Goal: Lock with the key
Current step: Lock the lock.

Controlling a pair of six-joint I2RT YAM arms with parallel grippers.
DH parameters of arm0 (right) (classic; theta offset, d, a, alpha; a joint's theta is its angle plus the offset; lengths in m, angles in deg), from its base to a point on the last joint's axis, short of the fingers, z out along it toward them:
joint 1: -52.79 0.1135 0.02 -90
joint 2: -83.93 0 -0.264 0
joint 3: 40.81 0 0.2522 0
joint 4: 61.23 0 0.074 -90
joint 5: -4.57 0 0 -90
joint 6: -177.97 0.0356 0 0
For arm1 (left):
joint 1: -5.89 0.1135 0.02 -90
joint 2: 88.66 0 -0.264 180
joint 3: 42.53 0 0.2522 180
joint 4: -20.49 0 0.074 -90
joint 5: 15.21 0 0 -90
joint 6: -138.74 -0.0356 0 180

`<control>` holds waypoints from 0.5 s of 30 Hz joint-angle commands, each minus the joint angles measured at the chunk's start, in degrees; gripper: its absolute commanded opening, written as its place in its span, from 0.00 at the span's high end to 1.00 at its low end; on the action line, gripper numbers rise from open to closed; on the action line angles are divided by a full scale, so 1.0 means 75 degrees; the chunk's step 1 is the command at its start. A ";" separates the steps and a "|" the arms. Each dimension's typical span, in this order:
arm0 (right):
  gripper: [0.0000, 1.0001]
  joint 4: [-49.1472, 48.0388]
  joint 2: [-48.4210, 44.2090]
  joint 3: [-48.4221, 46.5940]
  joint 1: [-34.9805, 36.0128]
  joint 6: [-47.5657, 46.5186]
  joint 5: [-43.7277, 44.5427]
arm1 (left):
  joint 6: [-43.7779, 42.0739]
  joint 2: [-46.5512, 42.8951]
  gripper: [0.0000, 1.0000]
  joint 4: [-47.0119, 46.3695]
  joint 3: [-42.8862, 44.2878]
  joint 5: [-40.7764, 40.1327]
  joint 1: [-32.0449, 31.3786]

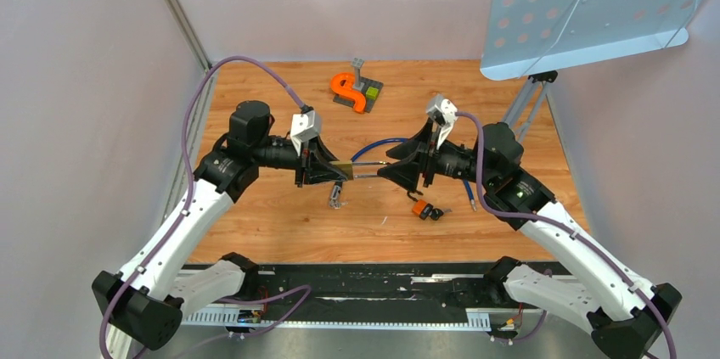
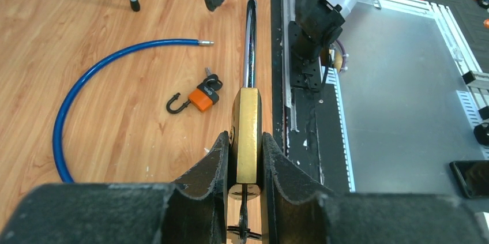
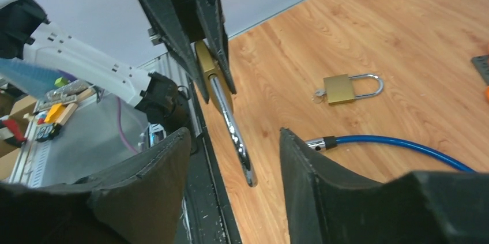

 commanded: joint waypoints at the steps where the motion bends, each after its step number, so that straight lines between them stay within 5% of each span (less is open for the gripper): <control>1: 0.38 0.0135 -0.0060 -0.0197 -0.0018 -0.0163 -0.0903 | -0.0355 -0.0060 1.00 -0.0064 0.0526 0.0437 -0.0002; 7: 0.32 0.0080 -0.0218 0.0160 -0.0012 -0.0526 -0.0731 | -0.0185 -0.0005 1.00 -0.0208 0.0451 0.0662 -0.0002; 15: 0.54 0.0149 0.0005 0.0167 -0.0012 -0.0681 -0.0972 | -0.0135 -0.0109 1.00 -0.0230 0.0430 0.0850 -0.0002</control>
